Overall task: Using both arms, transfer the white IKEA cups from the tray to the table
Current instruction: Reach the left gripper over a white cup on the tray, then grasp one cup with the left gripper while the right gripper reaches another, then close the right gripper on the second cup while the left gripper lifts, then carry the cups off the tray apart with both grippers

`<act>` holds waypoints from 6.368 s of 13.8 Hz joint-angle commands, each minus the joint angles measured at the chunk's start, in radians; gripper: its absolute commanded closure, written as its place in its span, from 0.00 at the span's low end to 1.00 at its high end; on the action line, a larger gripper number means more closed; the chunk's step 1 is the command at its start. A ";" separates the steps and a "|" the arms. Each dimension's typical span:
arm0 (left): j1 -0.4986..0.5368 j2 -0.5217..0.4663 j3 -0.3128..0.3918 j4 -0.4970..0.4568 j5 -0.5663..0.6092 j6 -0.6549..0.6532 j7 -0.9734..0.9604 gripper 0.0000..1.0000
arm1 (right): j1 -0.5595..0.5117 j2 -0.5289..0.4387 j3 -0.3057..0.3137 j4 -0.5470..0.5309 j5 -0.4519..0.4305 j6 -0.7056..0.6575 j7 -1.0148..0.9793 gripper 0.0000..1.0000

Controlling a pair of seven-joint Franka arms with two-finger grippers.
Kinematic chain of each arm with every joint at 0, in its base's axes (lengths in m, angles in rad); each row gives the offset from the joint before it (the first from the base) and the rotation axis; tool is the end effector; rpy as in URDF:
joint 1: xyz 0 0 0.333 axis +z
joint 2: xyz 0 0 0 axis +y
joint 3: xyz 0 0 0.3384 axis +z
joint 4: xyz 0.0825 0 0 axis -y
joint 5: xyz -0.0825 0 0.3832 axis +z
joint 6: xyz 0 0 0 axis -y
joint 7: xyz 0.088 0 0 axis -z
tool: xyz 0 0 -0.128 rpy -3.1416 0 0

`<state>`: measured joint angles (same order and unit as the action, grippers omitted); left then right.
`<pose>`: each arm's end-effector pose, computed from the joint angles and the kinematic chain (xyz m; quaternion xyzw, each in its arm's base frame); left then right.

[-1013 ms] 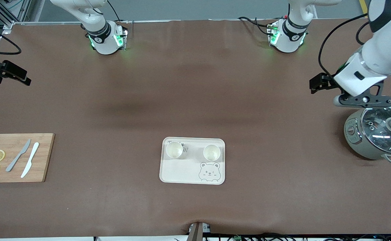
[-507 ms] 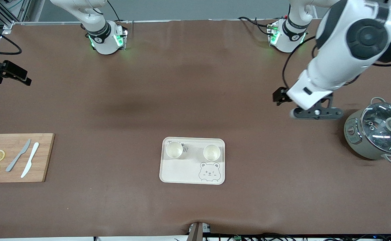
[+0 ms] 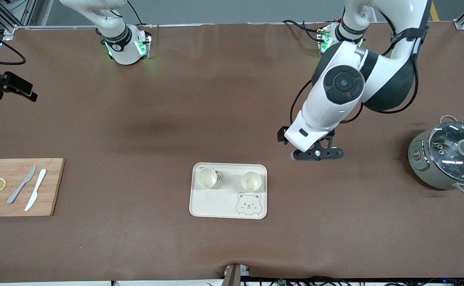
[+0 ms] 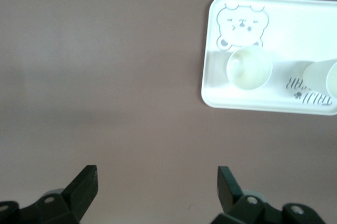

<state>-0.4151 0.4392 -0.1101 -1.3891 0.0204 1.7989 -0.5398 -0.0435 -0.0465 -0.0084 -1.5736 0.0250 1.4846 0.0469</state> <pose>0.6080 -0.3348 0.4573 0.9998 0.0097 -0.0184 0.0049 0.5278 -0.0242 0.6424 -0.9985 0.0485 0.0212 0.0127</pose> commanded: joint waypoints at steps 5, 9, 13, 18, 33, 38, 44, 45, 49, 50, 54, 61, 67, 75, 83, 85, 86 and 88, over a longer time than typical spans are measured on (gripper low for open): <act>-0.060 0.091 0.003 0.038 0.009 0.157 -0.066 0.00 | -0.006 0.037 0.007 0.020 -0.004 -0.007 -0.012 0.00; -0.111 0.188 0.004 0.117 0.009 0.217 -0.135 0.00 | 0.004 0.070 0.007 0.014 -0.013 -0.013 -0.007 0.00; -0.195 0.274 0.047 0.130 0.029 0.266 -0.186 0.00 | 0.014 0.128 0.010 0.004 -0.004 -0.001 -0.007 0.00; -0.133 0.300 0.052 0.111 0.093 0.292 -0.167 0.15 | 0.034 0.210 0.010 0.007 0.030 0.069 0.007 0.00; -0.131 0.432 0.047 0.101 0.000 0.501 -0.201 0.69 | 0.255 0.563 0.012 0.136 0.107 0.403 0.422 0.00; -0.134 0.432 0.044 0.101 0.004 0.514 -0.196 1.00 | 0.368 0.658 0.010 0.141 0.170 0.575 0.669 0.00; -0.107 0.302 0.044 0.102 0.012 0.346 -0.174 1.00 | 0.465 0.732 0.011 0.144 0.170 0.724 0.867 0.17; -0.100 0.291 0.044 0.101 0.012 0.344 -0.163 1.00 | 0.477 0.743 0.010 0.144 0.168 0.727 0.876 0.25; -0.038 0.207 0.041 0.096 0.006 0.248 -0.155 1.00 | 0.539 0.787 0.008 0.142 0.162 0.815 0.883 0.33; -0.016 0.185 0.041 0.078 0.001 0.202 -0.135 1.00 | 0.545 0.795 0.008 0.142 0.162 0.816 0.884 0.33; 0.080 0.049 0.041 -0.080 0.003 0.113 -0.019 1.00 | 0.571 0.806 0.005 0.141 0.159 0.825 0.887 1.00; 0.252 -0.080 0.041 -0.407 0.104 0.203 0.115 1.00 | 0.573 0.763 0.005 0.145 0.151 0.765 0.926 1.00; 0.363 -0.040 0.038 -0.587 0.099 0.479 0.238 1.00 | 0.371 0.529 0.002 0.043 0.138 0.418 0.638 1.00; 0.380 0.039 0.035 -0.524 0.087 0.487 0.245 1.00 | 0.052 0.269 0.002 -0.376 0.053 0.473 0.000 1.00; 0.389 -0.045 0.035 -0.490 0.056 0.443 0.303 0.00 | -0.123 0.258 0.002 -0.646 0.046 0.775 -0.321 1.00; 0.391 -0.074 0.035 -0.411 0.056 0.300 0.304 0.00 | -0.136 0.275 0.002 -0.648 0.046 0.801 -0.343 1.00; 0.392 -0.092 0.033 -0.363 0.056 0.231 0.304 0.00 | -0.139 0.287 0.001 -0.651 0.046 0.813 -0.344 1.00; 0.388 -0.108 0.033 -0.244 0.056 0.060 0.304 0.00 | -0.151 0.304 0.002 -0.652 0.046 0.821 -0.343 1.00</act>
<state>-0.0364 0.3531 -0.0648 -1.7346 0.0942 2.0017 -0.2601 -0.1633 0.2491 -0.0281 -2.2133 0.0785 2.2840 -0.2838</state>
